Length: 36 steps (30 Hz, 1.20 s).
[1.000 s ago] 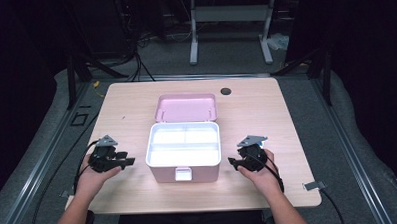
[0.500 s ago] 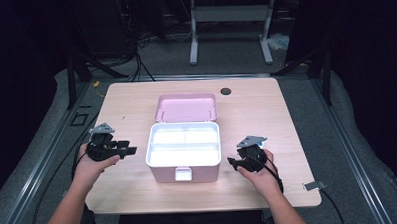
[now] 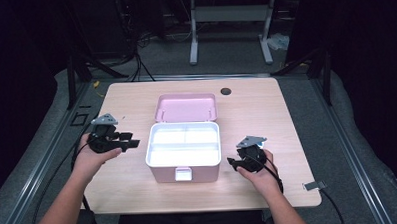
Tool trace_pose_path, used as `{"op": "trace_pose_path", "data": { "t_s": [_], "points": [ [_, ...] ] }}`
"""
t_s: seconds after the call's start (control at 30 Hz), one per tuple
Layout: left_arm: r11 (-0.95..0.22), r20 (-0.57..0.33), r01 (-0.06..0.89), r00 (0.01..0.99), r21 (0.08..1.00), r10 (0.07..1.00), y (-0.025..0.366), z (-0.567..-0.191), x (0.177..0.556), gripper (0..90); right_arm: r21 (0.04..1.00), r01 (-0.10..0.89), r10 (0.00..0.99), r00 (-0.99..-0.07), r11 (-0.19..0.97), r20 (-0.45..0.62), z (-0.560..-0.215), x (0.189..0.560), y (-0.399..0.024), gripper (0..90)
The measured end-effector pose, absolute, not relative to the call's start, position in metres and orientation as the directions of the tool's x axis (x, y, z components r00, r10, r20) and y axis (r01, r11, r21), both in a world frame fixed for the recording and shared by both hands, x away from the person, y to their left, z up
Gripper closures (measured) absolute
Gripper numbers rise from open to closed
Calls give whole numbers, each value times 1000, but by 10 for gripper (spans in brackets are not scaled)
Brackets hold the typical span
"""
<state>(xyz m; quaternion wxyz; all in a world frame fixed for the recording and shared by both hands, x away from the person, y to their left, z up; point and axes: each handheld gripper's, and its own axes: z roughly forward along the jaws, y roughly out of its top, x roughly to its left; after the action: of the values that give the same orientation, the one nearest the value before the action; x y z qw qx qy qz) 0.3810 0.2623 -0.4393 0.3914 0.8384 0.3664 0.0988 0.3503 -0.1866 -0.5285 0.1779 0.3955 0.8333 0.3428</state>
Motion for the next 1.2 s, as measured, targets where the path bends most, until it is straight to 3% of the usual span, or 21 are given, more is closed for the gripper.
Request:
{"op": "trace_pose_path", "data": {
  "t_s": [0.7,1.2],
  "points": [
    [-513,-90,484,783,709,615,217,-428,389,538,712,539,785,-619,450,-27,-529,350,-188,461],
    [-644,-16,395,860,655,511,177,-415,395,624,725,530,789,-614,441,-31,-526,343,-195,461]
  ]
}}
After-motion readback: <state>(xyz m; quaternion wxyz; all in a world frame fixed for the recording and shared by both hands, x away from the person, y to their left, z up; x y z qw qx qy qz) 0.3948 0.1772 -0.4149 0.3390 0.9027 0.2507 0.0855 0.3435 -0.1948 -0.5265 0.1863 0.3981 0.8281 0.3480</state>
